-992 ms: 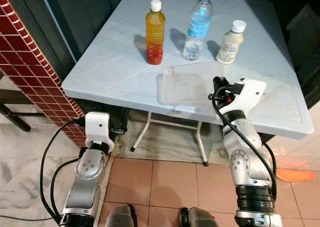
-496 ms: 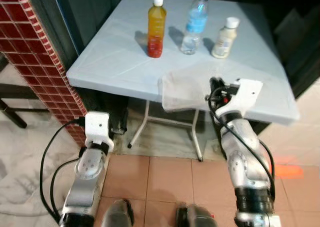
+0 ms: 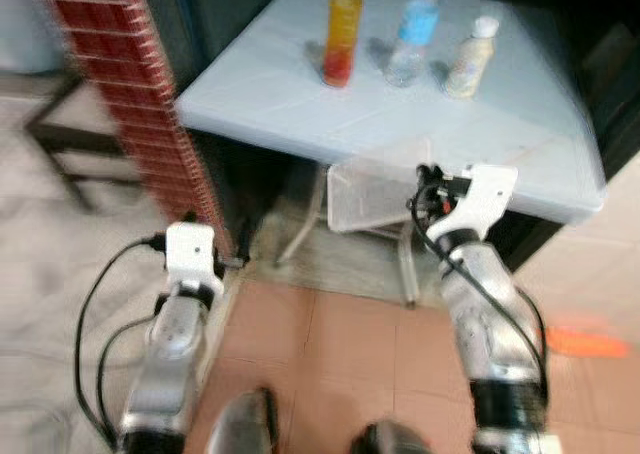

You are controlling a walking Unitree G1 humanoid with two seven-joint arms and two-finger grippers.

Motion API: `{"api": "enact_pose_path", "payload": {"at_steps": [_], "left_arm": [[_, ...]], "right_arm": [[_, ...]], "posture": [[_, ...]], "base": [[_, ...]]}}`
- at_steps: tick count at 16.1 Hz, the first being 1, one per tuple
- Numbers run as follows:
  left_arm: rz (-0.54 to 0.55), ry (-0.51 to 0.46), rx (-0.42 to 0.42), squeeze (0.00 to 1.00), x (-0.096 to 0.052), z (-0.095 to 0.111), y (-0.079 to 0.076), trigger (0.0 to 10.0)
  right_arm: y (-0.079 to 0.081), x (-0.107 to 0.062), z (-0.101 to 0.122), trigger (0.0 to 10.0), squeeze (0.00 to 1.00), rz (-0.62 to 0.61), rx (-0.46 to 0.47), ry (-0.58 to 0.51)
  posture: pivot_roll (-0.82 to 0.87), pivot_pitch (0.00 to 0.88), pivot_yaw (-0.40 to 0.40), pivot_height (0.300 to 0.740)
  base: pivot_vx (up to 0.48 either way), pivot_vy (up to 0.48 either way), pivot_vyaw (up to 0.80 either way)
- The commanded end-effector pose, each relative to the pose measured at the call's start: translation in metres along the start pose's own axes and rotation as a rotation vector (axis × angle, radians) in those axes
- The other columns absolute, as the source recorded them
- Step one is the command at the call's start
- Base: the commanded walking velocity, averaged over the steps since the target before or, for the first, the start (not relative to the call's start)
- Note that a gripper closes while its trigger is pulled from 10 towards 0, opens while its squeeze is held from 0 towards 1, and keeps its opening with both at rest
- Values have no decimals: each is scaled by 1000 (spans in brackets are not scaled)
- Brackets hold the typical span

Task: Restocking fridge

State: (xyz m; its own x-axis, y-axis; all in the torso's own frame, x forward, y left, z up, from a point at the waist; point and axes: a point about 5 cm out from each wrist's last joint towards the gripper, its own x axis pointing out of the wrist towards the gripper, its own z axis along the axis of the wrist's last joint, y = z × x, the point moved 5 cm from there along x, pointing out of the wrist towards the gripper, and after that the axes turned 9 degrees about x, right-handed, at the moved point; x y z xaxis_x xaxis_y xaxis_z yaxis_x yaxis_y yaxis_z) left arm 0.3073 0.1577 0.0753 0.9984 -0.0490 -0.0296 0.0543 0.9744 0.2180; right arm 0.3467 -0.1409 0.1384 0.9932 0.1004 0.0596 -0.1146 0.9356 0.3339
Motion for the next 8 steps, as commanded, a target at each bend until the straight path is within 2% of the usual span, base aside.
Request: {"api": "enact_pose_path", "payload": {"at_steps": [1, 2, 4, 8], "left_arm": [[33, -13, 22, 0, 1, 4, 12, 10000], [42, -6, 25, 0, -1, 2, 16, 10000], [16, 113, 66, 0, -15, -26, 22, 10000], [124, 117, 81, 0, -16, -30, 49, 10000]], "right_arm": [[-3, -7, 2, 10000, 0, -10, -24, -15], [-5, -10, -1, 10000, 0, -19, -22, -7], [-12, -24, -10, 10000, 0, -25, -65, 18], [-11, -24, -11, 10000, 0, -1, -89, 26]], "posture": [[15, 79, 16, 740], [15, 79, 17, 740], [19, 72, 13, 740], [10, 75, 19, 740]], "base": [[0, 0, 0], [0, 0, 0], [0, 0, 800], [0, 0, 800]]}}
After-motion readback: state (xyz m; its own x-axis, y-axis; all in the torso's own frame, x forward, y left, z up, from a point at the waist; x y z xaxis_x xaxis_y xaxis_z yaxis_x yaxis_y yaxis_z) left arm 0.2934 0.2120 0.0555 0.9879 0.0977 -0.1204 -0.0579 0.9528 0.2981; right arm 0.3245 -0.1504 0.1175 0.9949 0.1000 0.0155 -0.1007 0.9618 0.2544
